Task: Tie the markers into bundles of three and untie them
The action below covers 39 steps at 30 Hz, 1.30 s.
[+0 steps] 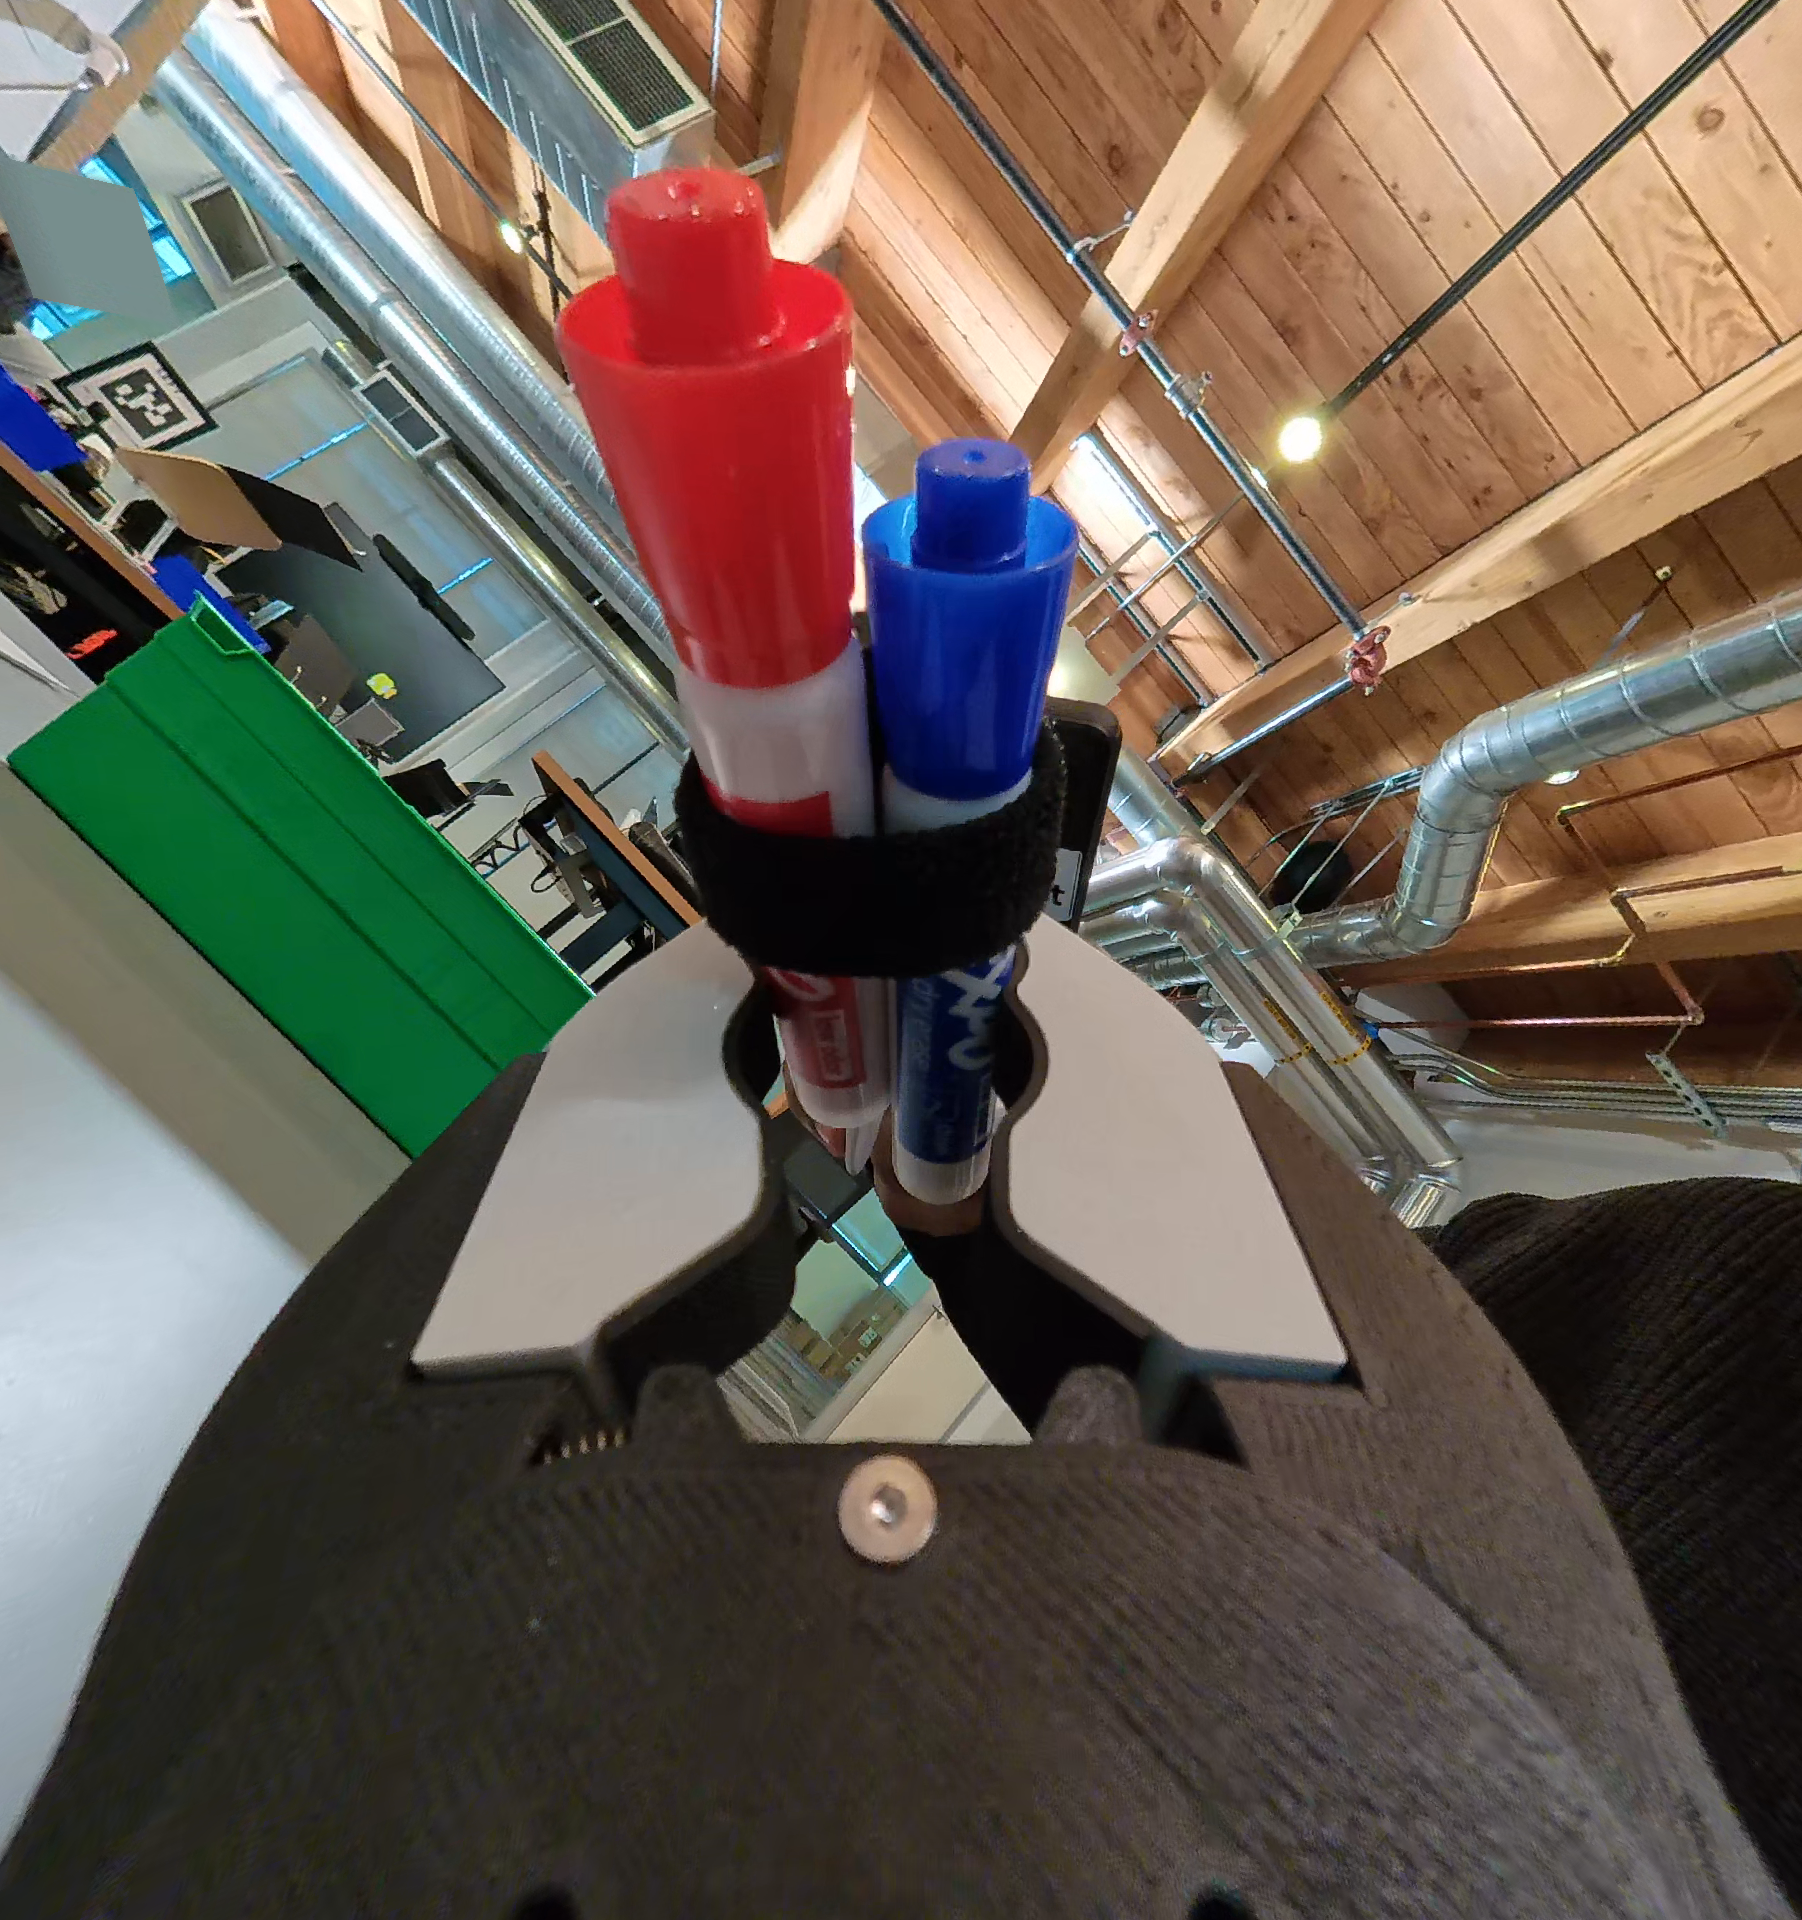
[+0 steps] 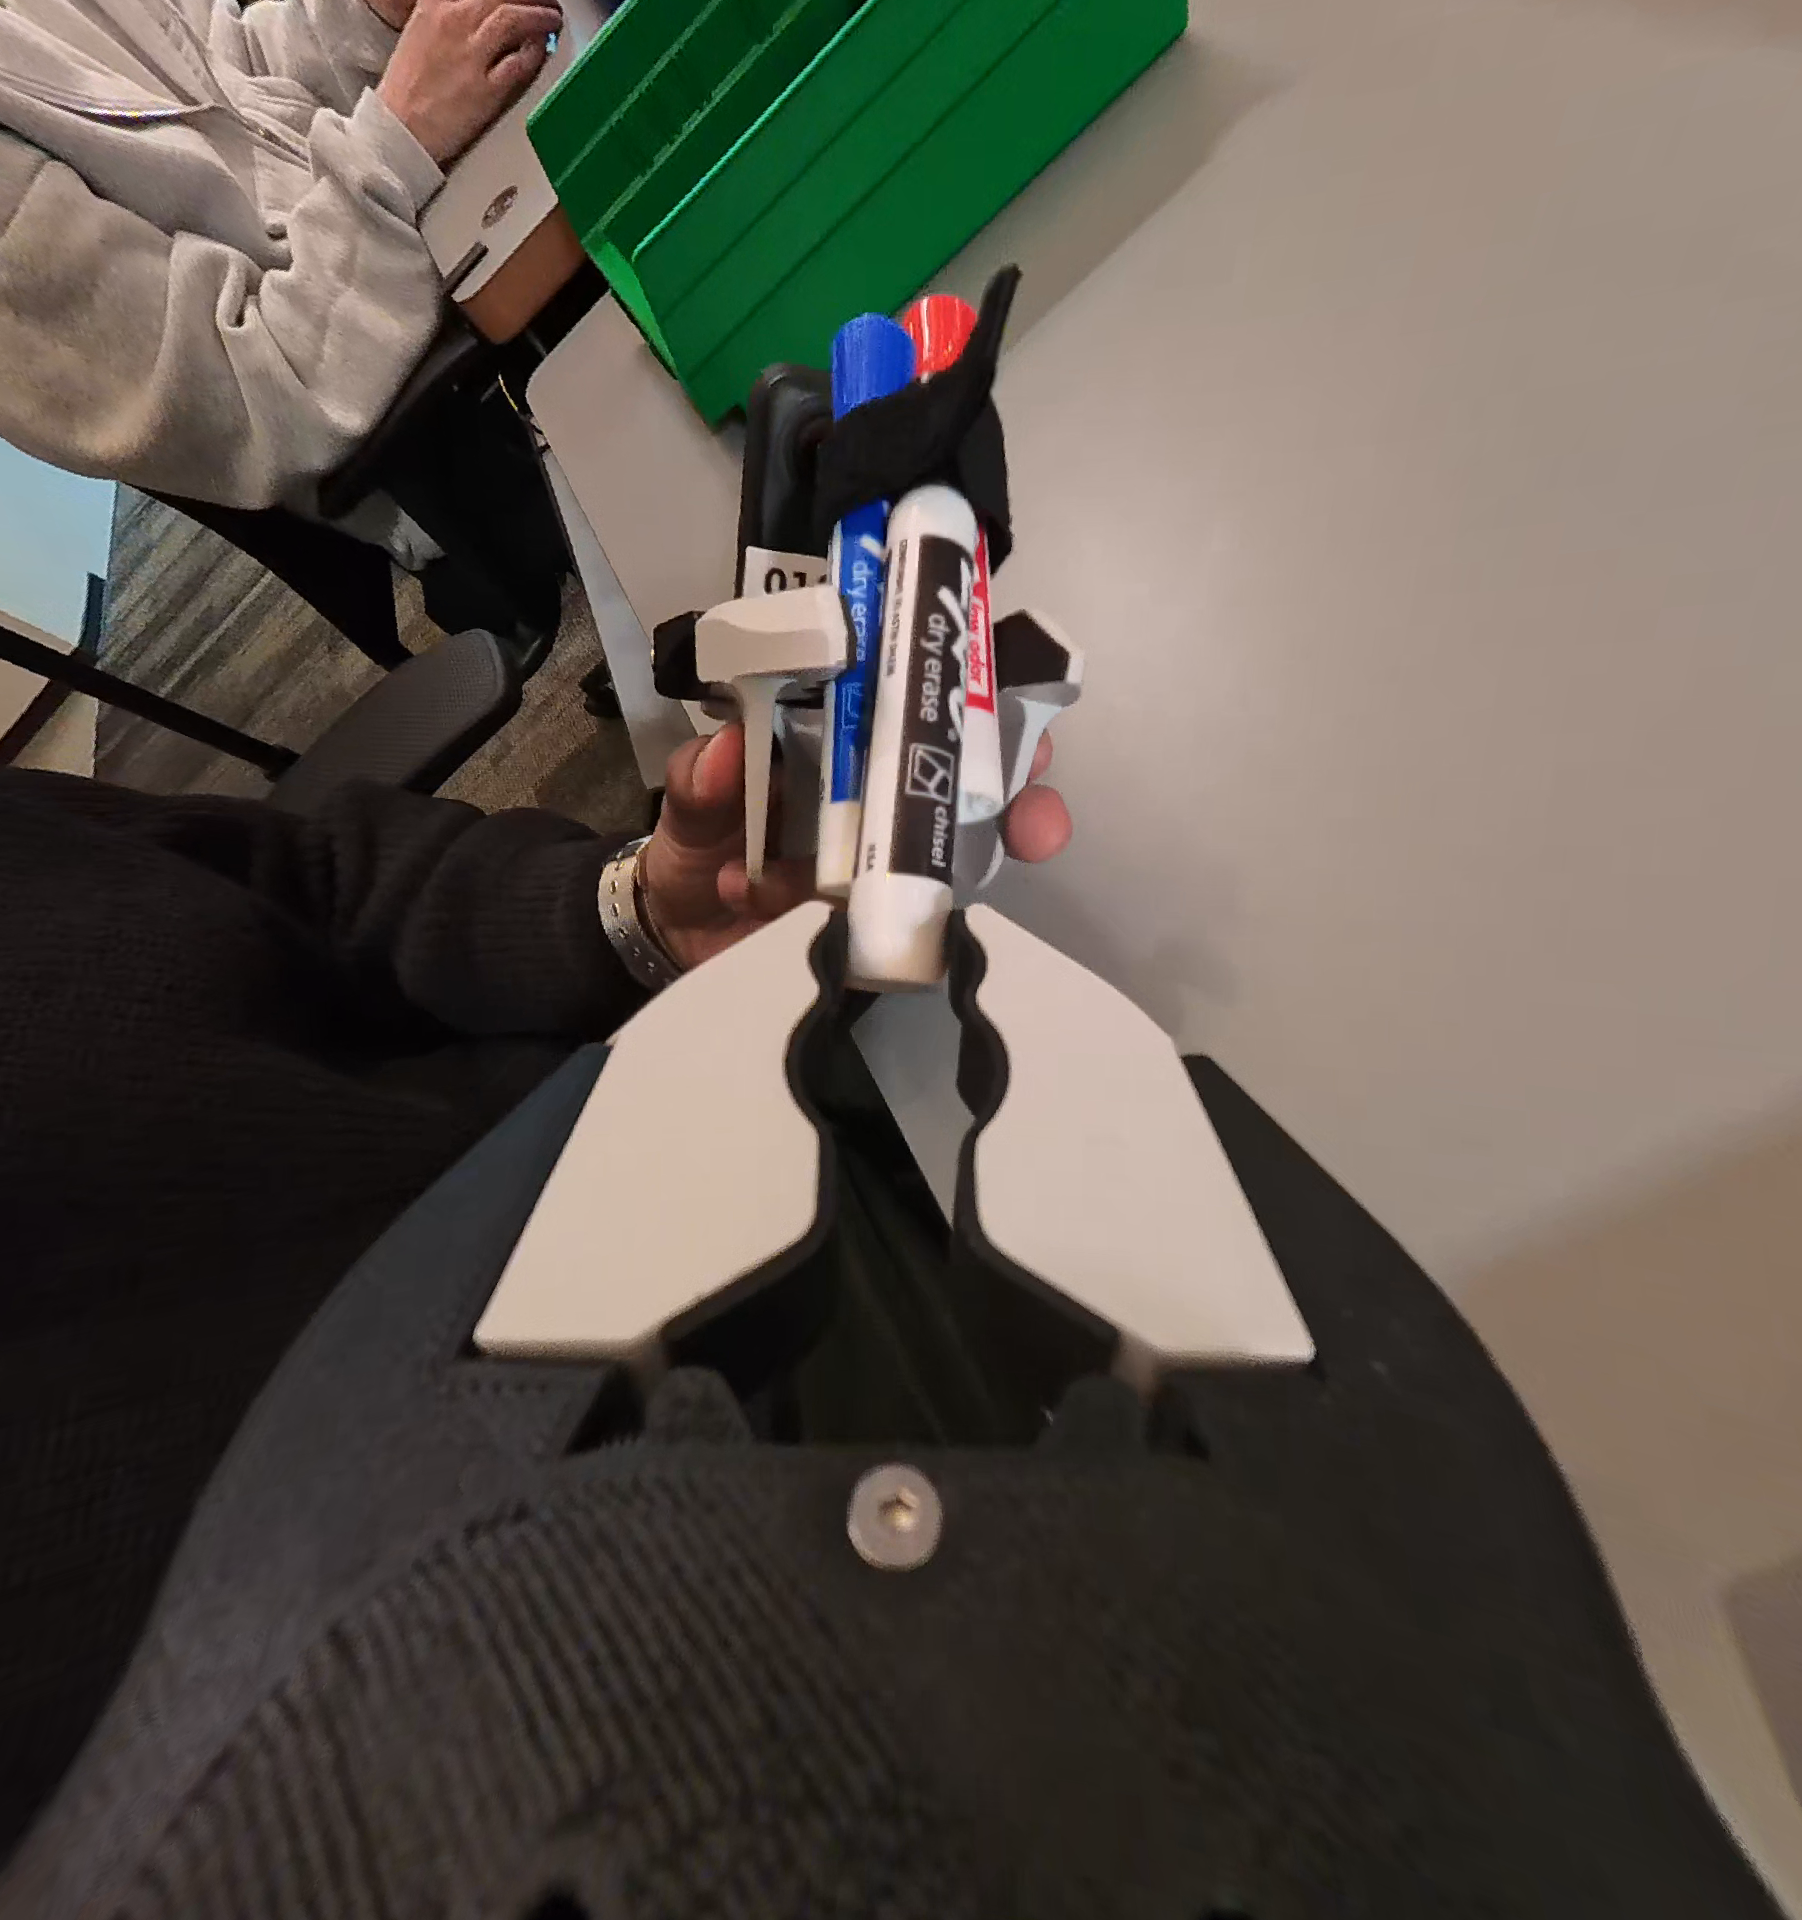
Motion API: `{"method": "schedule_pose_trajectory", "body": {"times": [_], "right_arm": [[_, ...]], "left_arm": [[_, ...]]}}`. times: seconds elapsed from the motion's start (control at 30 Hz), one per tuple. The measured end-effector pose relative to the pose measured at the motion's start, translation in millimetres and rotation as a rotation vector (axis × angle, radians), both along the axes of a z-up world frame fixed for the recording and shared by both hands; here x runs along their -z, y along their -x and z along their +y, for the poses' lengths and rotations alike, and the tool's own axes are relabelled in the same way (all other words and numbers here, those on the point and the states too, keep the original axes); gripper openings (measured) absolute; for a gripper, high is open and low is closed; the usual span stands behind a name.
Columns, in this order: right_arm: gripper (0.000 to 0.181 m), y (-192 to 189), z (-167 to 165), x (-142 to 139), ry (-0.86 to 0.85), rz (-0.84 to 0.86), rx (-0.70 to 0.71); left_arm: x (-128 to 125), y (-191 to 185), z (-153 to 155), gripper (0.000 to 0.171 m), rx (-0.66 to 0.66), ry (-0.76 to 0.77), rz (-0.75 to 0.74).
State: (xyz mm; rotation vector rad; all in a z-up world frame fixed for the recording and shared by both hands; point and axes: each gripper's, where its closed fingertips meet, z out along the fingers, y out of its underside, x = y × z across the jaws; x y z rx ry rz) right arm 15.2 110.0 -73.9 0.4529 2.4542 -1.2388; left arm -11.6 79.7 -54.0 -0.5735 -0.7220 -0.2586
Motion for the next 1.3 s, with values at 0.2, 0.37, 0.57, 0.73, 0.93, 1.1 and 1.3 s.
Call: {"method": "schedule_pose_trajectory", "body": {"times": [0.2,0.37,0.57,0.73,0.93,1.1,1.3], "right_arm": [[0.020,-3,16,1,-0.026,-0.001,-0.010],[0.020,-4,34,-2,-0.032,-0.002,-0.004],[0.019,14,56,-13,0.011,-0.005,0.089],[0.019,53,85,-39,0.083,0.051,0.234],[0.019,130,152,-63,0.075,0.198,0.512],[0.019,193,224,-22,-0.153,0.306,0.721],[0.014,211,244,34,-0.263,0.258,0.798]], "left_arm": [[1,0,-1,0.038,0.001,-0.006,-0.004],[1,1,-5,0.038,-0.010,0.005,0.000],[3,2,-6,0.038,-0.022,0.019,-0.001],[4,2,-4,0.038,-0.017,0.028,-0.003],[4,1,1,0.038,-0.004,0.039,-0.002],[4,0,6,0.038,0.010,0.046,-0.005],[5,-1,11,0.038,0.018,0.058,-0.008]]}}
